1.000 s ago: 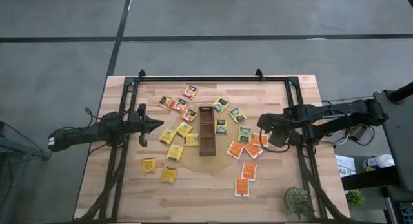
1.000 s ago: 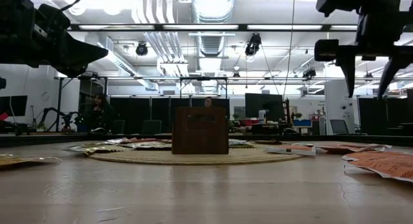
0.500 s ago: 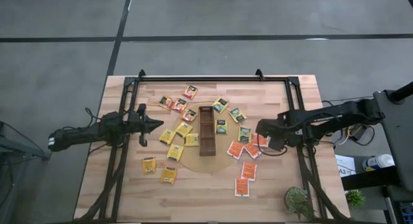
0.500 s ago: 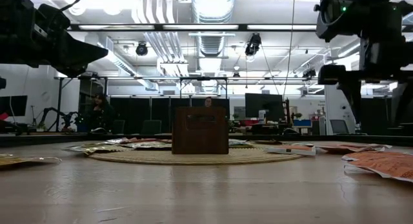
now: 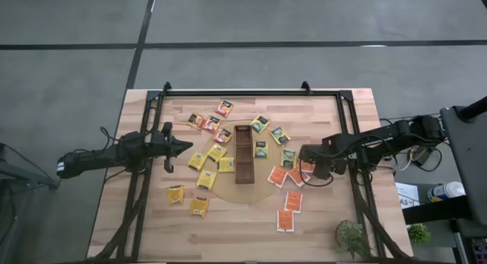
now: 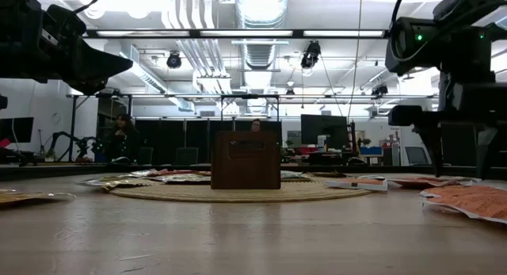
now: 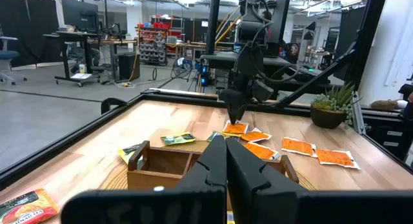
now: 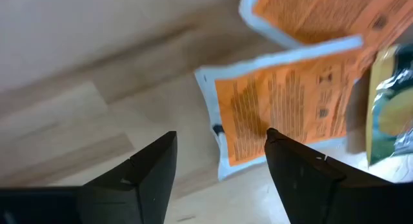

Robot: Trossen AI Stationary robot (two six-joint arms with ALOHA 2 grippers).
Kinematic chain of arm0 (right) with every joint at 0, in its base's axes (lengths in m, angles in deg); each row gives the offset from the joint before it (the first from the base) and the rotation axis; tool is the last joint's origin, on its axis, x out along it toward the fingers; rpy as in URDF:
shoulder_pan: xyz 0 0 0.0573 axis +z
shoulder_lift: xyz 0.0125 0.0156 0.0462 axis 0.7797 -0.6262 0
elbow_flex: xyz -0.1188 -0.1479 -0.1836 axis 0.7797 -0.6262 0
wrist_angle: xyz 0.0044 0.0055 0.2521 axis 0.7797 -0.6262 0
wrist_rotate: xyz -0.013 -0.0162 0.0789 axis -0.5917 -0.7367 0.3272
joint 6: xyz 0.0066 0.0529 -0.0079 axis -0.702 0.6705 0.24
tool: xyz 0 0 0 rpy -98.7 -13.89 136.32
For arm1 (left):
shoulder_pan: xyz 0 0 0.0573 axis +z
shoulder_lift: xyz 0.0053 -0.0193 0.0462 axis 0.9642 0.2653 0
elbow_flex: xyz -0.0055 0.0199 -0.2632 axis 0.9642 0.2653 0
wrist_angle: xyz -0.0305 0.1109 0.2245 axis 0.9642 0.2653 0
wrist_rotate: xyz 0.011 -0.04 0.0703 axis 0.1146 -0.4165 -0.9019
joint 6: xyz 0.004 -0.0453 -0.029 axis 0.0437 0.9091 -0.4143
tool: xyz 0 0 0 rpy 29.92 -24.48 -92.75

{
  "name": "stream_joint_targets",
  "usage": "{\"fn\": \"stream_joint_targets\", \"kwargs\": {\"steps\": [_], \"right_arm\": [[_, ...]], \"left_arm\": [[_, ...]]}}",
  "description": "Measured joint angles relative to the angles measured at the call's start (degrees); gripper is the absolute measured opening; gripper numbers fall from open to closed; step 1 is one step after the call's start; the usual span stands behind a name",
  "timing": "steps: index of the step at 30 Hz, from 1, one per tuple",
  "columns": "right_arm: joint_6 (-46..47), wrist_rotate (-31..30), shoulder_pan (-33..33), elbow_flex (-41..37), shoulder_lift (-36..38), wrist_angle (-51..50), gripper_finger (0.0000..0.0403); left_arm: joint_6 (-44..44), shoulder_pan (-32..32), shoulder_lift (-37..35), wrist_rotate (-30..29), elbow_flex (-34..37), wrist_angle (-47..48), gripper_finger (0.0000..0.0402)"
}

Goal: Pick & Place Tea
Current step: Put the white tea bag into the top section of the wooden organizer

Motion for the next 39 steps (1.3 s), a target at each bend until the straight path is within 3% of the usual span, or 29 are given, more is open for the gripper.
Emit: {"fn": "stream_joint_targets", "kwargs": {"steps": [13,24,32,39], "right_arm": [[0.15,-1.07,-0.01,-0.79,-1.15,1.45,0.0203],[-0.01,-0.65,-0.01,-0.77,-1.19,1.65,0.0020],[0.17,-0.68,-0.01,0.64,-1.19,-1.41,0.0008],[2.30,-1.11,-0.01,8.10,-1.17,-10.61,0.0008]], "left_arm": [[0.02,-0.01,0.00,-0.01,0.00,-0.15,0.0000],[0.00,-0.01,0.00,-0.01,0.00,-0.26,0.0000],[0.00,0.01,0.00,0.01,0.00,-0.28,0.0000],[0.00,0.00,0.00,0.00,0.00,-0.30,0.0000]]}}
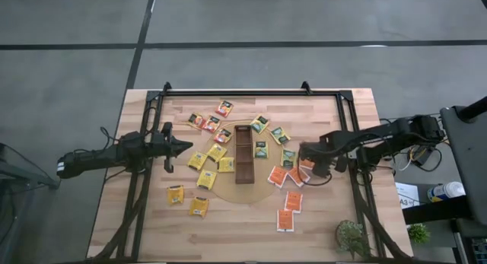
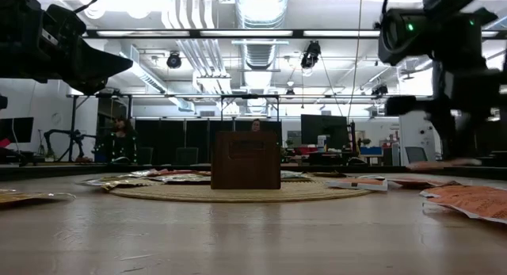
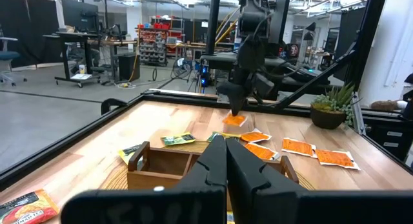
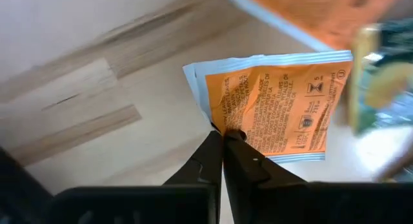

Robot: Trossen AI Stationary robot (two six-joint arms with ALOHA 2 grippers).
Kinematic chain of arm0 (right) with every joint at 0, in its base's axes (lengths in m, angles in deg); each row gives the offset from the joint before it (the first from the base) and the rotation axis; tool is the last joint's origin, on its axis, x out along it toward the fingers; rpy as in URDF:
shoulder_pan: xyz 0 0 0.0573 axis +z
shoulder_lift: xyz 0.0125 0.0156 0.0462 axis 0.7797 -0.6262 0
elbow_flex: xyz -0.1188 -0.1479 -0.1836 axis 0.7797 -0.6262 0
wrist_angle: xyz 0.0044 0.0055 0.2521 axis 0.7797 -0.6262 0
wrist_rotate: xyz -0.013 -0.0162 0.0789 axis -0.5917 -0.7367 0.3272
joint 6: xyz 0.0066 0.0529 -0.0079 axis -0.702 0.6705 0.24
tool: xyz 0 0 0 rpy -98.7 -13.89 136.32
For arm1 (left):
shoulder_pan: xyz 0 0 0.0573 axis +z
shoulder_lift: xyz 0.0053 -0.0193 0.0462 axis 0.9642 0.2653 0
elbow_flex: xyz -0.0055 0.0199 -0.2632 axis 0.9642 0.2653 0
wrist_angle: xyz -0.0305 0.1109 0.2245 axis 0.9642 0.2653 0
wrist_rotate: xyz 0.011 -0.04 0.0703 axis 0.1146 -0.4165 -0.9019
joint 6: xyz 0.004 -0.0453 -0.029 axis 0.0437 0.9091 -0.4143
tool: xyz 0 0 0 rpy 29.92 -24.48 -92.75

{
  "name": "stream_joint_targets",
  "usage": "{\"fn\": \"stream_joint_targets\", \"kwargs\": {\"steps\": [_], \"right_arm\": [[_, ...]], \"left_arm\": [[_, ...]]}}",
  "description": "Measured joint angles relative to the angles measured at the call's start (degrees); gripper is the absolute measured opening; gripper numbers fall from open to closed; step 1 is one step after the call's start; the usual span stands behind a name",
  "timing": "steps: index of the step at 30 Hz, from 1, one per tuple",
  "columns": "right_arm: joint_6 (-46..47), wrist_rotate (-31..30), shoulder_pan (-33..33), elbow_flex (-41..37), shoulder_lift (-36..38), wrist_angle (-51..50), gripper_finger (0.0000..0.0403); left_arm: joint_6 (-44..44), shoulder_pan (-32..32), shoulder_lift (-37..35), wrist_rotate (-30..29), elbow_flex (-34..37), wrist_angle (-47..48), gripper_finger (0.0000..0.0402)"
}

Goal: Pick & Place Tea
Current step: Put the white tea bag into the top section of the wooden organizer

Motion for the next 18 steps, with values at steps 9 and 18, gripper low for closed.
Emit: {"fn": "stream_joint_targets", "kwargs": {"steps": [9,18], "right_arm": [[4.49,0.03,-0.01,13.86,-1.04,-9.24,0.0008],[8.45,0.10,0.00,27.88,-6.98,-12.62,0.0008]], "left_arm": [[0.00,0.01,0.00,-0.01,0.00,0.00,0.0000],[0.00,0.01,0.00,0.00,0.00,0.00,0.0000]]}}
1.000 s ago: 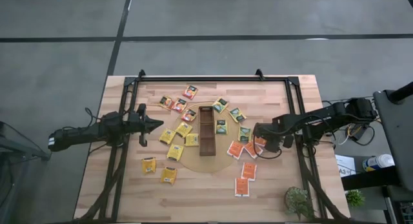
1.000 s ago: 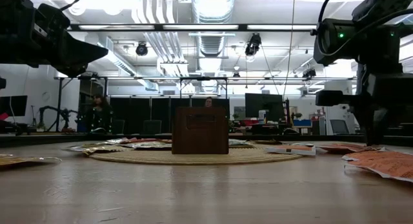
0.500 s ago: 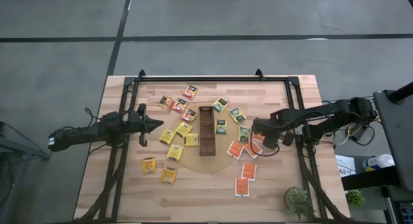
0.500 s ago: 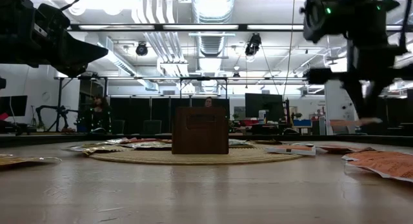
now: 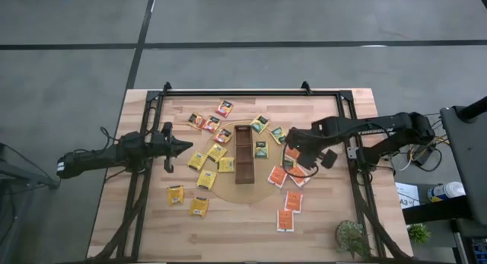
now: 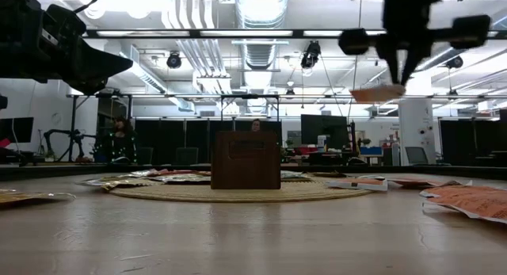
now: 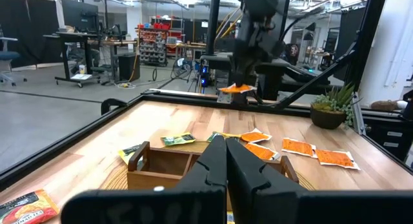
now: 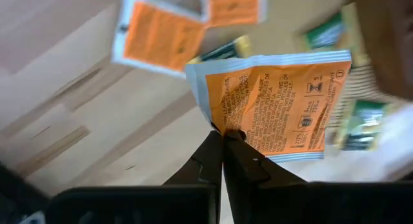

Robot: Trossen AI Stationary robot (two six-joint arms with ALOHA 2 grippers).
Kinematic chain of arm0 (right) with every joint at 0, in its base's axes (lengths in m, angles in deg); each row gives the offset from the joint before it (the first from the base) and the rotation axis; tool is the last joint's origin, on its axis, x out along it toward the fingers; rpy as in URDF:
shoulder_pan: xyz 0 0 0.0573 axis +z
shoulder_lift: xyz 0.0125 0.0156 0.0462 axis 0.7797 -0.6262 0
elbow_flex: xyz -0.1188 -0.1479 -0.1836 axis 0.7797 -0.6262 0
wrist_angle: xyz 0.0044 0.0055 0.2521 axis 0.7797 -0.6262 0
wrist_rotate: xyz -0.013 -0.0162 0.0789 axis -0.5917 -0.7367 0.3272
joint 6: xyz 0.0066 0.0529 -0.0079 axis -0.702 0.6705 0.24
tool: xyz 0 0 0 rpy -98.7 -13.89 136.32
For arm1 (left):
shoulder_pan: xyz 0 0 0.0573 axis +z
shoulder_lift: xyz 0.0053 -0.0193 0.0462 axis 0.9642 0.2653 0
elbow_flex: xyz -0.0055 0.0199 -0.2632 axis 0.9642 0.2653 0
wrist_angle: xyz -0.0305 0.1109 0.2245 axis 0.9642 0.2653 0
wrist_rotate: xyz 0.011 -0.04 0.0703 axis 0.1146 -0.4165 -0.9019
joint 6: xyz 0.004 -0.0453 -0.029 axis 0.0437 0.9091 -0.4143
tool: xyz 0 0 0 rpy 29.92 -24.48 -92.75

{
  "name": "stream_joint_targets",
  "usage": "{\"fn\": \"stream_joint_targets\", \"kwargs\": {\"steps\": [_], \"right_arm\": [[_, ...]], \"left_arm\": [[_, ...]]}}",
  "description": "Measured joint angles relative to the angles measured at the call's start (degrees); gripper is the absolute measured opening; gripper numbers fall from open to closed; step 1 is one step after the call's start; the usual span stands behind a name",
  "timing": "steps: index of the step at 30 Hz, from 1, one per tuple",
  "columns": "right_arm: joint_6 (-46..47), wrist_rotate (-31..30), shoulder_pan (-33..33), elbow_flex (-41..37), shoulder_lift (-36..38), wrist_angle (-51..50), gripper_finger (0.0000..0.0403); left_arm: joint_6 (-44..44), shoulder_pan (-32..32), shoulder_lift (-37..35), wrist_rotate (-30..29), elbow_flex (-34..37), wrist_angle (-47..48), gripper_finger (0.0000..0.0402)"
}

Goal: Pick & Place Tea
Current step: Put the white tea bag into the top section of the wooden organizer

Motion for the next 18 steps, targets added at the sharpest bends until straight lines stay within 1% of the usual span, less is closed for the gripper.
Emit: {"fn": "stream_joint_targets", "kwargs": {"steps": [6,10,18], "right_arm": [[1.07,0.11,-0.01,8.39,-3.58,0.04,0.0008],[1.07,0.11,0.00,12.87,-4.71,0.32,0.0008],[2.93,0.11,-0.02,15.97,-4.78,3.28,0.0008]], "left_arm": [[0.00,0.00,0.00,0.00,0.00,0.00,0.0000],[0.00,-0.02,0.00,-0.01,0.00,0.00,0.0000],[0.00,-0.02,0.00,-0.01,0.00,-0.01,0.0000]]}}
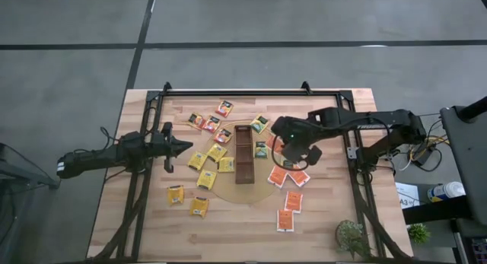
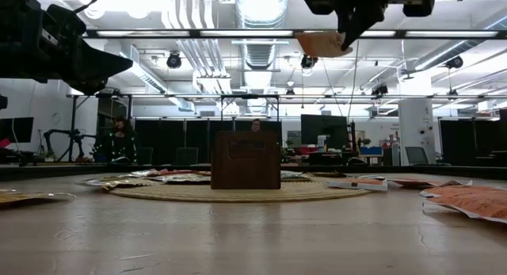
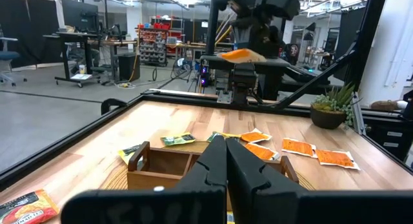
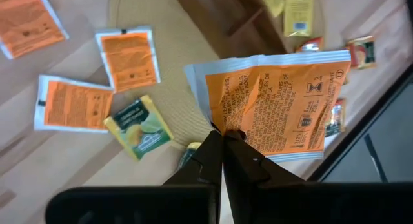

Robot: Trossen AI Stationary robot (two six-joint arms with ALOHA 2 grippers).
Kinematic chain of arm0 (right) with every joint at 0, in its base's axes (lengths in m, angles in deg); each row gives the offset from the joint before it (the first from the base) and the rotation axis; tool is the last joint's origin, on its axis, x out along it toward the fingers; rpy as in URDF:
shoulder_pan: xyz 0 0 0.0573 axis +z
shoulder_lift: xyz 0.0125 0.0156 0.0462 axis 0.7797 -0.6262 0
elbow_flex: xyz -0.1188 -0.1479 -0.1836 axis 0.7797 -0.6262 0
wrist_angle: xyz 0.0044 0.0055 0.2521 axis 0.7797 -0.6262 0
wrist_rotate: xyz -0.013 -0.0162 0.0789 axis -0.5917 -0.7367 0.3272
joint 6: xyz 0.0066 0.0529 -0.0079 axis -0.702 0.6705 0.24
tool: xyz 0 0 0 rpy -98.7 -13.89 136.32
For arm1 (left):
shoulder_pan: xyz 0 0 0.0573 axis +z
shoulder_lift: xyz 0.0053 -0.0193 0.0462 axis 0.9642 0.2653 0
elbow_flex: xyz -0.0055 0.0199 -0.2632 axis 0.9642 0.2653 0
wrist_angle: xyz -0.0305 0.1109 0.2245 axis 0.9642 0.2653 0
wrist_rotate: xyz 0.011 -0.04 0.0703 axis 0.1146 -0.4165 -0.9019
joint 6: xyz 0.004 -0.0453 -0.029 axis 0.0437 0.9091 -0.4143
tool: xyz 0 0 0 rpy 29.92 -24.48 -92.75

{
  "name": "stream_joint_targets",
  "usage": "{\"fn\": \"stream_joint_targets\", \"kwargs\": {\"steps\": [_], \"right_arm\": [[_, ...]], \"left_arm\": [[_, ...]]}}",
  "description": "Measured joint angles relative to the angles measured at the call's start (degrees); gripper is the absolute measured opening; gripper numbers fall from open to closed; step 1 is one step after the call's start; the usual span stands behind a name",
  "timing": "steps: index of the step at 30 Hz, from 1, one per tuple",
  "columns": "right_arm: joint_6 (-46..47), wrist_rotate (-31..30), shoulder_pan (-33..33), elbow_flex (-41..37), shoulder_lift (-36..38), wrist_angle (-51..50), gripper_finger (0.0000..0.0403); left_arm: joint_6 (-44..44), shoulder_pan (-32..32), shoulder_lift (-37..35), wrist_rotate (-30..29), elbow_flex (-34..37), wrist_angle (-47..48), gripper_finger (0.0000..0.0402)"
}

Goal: Pick & Place Tea
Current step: Put the white tea bag into the top section of the wooden organizer

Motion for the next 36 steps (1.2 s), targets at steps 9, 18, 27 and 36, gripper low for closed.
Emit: {"fn": "stream_joint_targets", "kwargs": {"steps": [9,18,27,36], "right_arm": [[2.43,-0.15,0.01,0.18,0.00,0.53,0.0008],[1.94,-0.11,0.01,0.18,-0.36,2.07,0.0008],[9.47,0.09,-0.02,0.18,-4.40,7.62,0.0008],[27.70,0.71,-0.11,3.08,-11.22,15.08,0.0008]], "left_arm": [[0.00,0.02,0.00,-0.01,0.00,0.00,0.0000],[0.00,0.01,0.00,0.00,0.00,-0.01,0.0000],[0.02,0.00,0.10,0.01,0.00,-0.04,0.0000],[0.00,0.00,0.26,0.01,0.00,-0.05,0.0000]]}}
